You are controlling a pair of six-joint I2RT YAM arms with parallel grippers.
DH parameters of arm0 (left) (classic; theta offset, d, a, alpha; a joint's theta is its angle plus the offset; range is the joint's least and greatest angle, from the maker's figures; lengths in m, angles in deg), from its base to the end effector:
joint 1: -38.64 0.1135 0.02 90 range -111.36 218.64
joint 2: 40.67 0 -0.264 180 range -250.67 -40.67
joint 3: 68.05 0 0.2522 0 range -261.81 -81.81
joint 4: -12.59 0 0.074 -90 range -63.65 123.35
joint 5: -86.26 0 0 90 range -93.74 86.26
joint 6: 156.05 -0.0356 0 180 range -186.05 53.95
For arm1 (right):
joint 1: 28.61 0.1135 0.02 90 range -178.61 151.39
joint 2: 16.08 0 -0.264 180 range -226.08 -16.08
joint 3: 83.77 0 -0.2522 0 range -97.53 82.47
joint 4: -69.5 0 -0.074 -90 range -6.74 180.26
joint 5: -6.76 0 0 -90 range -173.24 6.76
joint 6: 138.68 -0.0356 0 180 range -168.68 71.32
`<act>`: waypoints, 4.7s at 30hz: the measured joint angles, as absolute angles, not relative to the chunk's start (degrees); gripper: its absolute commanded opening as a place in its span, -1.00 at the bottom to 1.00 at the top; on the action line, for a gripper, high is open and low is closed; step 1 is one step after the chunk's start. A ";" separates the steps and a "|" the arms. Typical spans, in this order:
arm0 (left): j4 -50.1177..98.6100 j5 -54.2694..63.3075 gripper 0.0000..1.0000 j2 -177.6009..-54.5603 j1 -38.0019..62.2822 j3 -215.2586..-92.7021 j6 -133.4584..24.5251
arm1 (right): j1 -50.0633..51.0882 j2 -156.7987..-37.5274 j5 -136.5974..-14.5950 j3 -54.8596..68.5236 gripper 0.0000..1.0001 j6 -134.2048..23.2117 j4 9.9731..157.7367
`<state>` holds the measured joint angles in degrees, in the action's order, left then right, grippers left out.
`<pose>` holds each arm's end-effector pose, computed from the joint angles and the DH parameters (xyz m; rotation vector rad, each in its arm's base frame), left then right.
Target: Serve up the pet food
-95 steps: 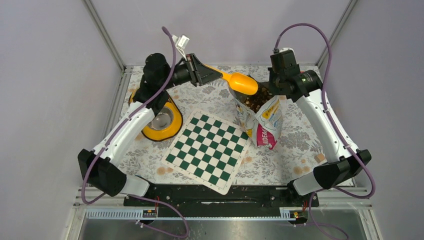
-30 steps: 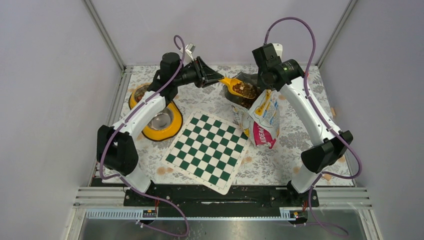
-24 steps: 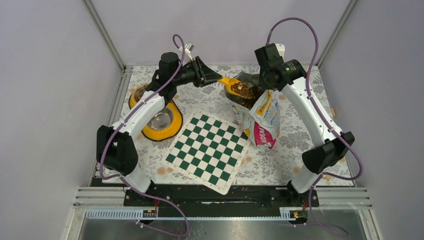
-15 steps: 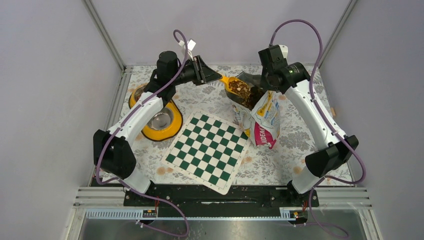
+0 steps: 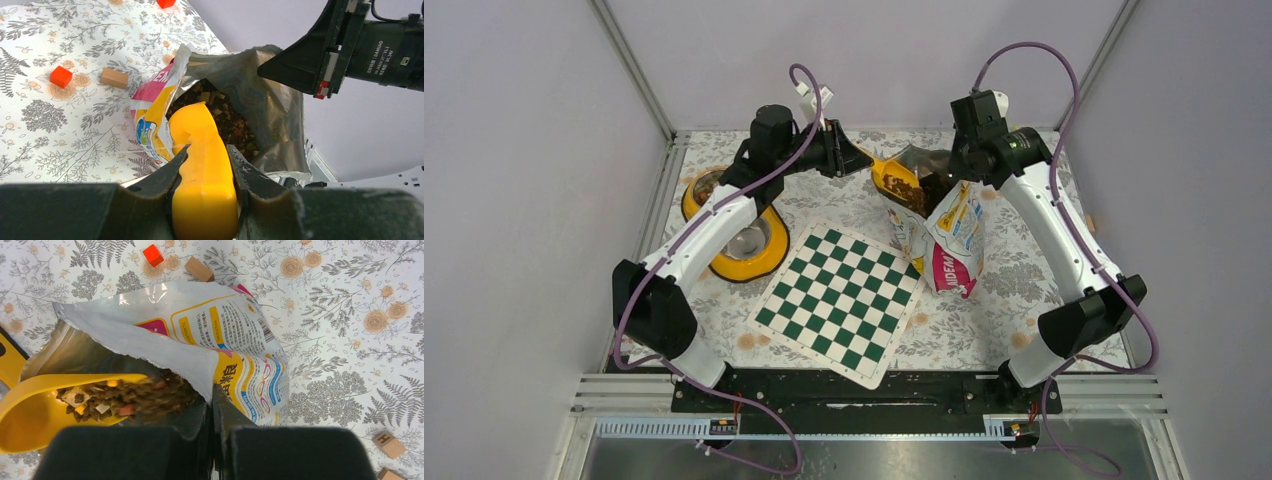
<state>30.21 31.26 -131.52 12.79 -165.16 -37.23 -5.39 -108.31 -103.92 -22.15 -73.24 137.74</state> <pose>0.3293 -0.1822 0.3847 0.4275 1.8526 -1.2080 0.3140 0.1210 0.4165 0.2079 2.2392 0.0294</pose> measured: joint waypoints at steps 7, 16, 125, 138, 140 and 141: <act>30.01 31.37 -1.00 -131.52 14.48 -165.18 -31.09 | -6.03 -107.08 -103.20 -20.16 -1.00 -74.68 135.99; 8.37 38.21 -1.00 -131.83 22.54 -155.48 -3.96 | -7.05 -106.78 -102.09 -19.14 -1.00 -75.93 134.77; 27.17 -5.61 -1.00 -116.66 51.04 -139.48 -42.32 | -10.27 -106.32 -98.74 -18.48 -1.00 -75.86 134.74; 0.55 32.25 -1.00 -109.40 38.41 -137.49 -21.16 | -10.44 -103.54 -86.57 -12.73 -1.00 -75.49 127.40; -4.94 35.96 -1.00 -109.40 35.24 -135.28 -17.40 | -10.42 -102.78 -84.49 -11.20 -1.00 -75.51 125.72; -7.28 37.32 -1.00 -109.43 33.84 -134.17 -15.61 | -10.40 -102.56 -83.93 -10.81 -1.00 -75.51 125.32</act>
